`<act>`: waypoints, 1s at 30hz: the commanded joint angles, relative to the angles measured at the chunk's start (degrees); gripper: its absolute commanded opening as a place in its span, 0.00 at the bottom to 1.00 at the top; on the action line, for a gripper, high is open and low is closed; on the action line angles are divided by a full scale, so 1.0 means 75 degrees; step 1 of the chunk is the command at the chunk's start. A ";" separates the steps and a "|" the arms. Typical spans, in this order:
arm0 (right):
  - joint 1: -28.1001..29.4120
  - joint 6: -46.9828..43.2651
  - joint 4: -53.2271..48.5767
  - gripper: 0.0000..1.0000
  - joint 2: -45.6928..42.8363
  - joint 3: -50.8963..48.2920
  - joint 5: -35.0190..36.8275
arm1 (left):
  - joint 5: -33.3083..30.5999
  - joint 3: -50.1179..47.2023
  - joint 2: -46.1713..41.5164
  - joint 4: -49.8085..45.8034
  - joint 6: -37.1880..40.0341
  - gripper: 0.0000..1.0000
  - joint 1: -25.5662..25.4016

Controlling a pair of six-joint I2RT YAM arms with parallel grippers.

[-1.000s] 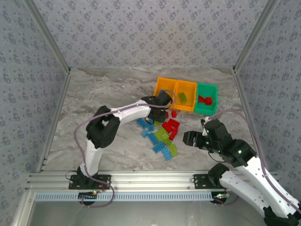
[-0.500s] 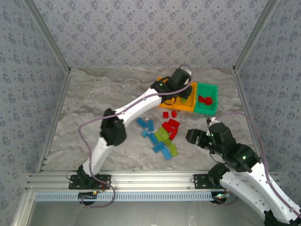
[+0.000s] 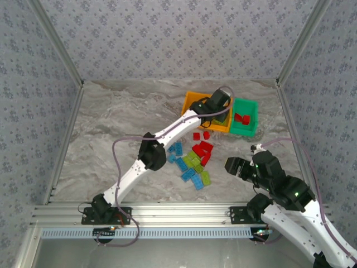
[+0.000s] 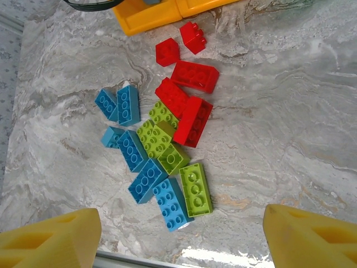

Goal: Sort the legos into containers by color

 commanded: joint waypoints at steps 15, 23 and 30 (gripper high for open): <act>0.0127 -0.0234 0.0916 0.79 0.1252 -0.0259 0.0370 | 0.0015 -0.9270 -0.8820 0.3444 0.0978 0.46 -0.0889; 0.0253 -0.0628 0.2252 0.79 0.2812 -0.0148 0.0731 | -0.0253 -1.2913 -1.2674 0.2227 0.1969 0.49 -0.0972; 0.0335 -0.1438 0.4181 0.80 0.5377 0.0373 0.0618 | -0.0638 -1.4490 -1.4139 0.0758 0.3798 0.58 -0.0972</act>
